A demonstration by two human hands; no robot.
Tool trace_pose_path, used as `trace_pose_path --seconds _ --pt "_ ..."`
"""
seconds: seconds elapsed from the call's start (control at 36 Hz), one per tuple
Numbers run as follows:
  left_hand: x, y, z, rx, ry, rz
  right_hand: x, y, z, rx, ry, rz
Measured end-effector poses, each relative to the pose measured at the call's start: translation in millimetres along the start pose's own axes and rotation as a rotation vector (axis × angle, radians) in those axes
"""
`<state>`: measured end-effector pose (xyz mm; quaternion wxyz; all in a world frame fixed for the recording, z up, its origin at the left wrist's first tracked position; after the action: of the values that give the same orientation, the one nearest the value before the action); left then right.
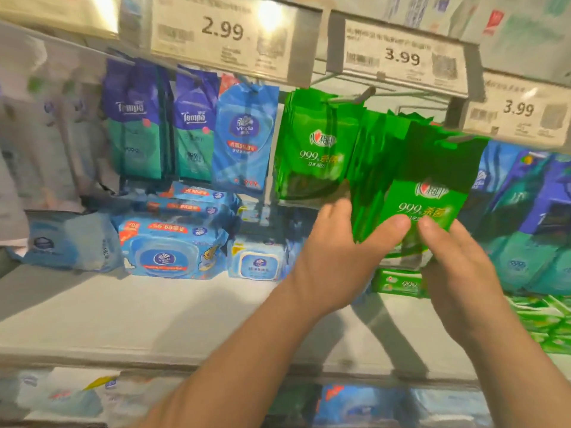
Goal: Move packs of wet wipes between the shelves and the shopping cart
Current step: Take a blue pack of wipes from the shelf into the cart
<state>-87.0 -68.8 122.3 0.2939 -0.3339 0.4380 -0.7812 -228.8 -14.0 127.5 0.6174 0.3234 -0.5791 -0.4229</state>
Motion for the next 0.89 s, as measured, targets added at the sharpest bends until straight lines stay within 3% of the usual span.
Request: trace_pose_path --seconds 0.14,0.33,0.61,0.78,0.89 --pt "7.1 -7.7 -10.5 -0.132 0.054 0.026 11.2 -4.4 5.9 0.052 0.010 -0.005" --pt "25.7 -7.4 -11.7 -0.279 -0.043 0.018 23.0 -8.6 5.7 0.143 0.036 0.010" --pt "24.7 -12.2 -29.0 -0.314 -0.076 -0.019 24.7 -14.0 8.4 0.238 0.017 0.009" --pt "23.3 -11.7 -31.0 -0.224 -0.138 -0.058 21.4 -12.3 14.0 0.112 0.012 -0.031" --pt "8.0 -13.4 -35.0 -0.093 -0.298 -0.195 16.8 -14.6 18.6 -0.061 -0.016 -0.087"
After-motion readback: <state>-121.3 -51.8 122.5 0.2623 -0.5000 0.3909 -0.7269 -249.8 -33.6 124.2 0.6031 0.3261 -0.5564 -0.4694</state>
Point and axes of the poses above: each hand's wrist, its own x-axis towards the middle knuckle, its own z-axis out of the back of the hand, y = z × x, the point moved 4 cm from there along x, towards the middle knuckle, and after that the axes turned 15 degrees about y, right-handed, at the moved point
